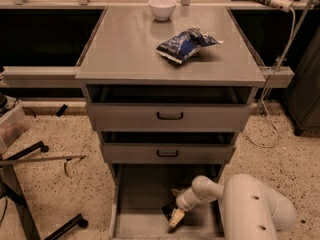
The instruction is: Pick rxbar chocolate from bottom drawer and place on counter
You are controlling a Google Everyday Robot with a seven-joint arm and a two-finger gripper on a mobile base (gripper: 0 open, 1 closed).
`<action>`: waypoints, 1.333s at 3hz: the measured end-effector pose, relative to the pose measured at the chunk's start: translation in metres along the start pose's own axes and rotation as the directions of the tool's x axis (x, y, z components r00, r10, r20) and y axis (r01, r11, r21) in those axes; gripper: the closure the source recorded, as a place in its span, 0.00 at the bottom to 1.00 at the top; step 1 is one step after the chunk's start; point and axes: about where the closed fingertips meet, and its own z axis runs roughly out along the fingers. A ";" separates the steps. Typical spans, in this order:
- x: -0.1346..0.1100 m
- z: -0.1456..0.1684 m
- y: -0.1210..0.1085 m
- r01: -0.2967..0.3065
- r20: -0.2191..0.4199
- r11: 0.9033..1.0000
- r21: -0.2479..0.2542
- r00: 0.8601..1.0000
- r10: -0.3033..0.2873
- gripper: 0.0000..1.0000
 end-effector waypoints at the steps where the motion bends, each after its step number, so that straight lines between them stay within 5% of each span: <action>1: 0.003 0.003 0.001 -0.005 -0.003 1.000 -0.004 1.000 0.005 0.00; 2: 0.008 0.008 -0.005 -0.025 -0.003 1.000 0.010 1.000 0.025 0.00; 4: 0.023 0.010 -0.022 -0.088 -0.034 0.989 0.117 0.995 0.093 0.00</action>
Offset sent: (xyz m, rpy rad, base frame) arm 0.0143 -0.0093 -0.0180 -0.0113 -0.0011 -0.0603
